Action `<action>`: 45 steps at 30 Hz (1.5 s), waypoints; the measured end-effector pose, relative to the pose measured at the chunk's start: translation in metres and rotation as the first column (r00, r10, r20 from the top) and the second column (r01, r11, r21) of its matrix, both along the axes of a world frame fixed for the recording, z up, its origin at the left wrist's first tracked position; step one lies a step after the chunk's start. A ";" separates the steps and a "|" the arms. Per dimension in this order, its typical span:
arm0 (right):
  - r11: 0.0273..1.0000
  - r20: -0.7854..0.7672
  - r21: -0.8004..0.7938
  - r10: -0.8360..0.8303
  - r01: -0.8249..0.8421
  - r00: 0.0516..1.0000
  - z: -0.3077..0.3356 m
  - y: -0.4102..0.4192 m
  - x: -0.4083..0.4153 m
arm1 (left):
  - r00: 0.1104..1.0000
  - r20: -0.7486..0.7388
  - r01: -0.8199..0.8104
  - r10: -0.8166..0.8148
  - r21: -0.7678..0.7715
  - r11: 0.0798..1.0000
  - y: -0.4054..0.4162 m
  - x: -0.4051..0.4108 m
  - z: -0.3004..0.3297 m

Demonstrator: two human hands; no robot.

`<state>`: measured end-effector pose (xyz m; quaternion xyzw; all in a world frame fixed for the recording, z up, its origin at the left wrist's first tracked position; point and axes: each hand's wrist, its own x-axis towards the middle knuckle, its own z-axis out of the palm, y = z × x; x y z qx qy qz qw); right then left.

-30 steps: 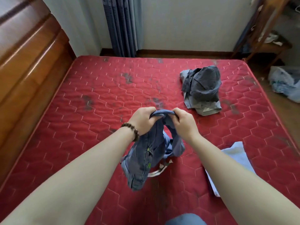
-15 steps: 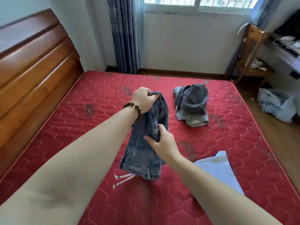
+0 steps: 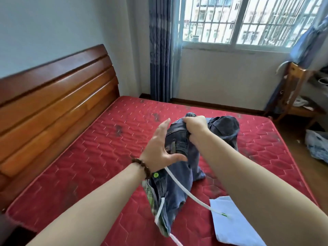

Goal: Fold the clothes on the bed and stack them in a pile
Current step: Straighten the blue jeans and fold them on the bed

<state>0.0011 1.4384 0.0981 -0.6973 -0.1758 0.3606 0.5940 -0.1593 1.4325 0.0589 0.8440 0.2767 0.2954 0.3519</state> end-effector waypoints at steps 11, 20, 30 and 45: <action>0.975 -0.227 0.219 0.082 -0.032 0.970 0.053 -0.035 0.004 | 0.935 0.335 -0.096 0.118 -0.082 0.992 0.025 0.006 0.064; 0.889 0.912 -0.069 0.240 -0.453 0.332 0.101 -0.039 0.001 | 0.948 0.187 0.267 -0.256 -0.033 0.963 0.071 0.004 0.145; 0.907 0.960 0.098 0.022 -0.409 0.280 0.120 -0.013 -0.032 | 0.973 0.145 0.188 -0.180 -0.043 0.981 0.072 -0.034 0.112; 0.934 0.978 0.088 -0.015 -0.347 0.207 0.176 -0.017 -0.036 | 0.931 -0.038 0.357 -0.363 -0.111 0.927 0.102 -0.074 0.131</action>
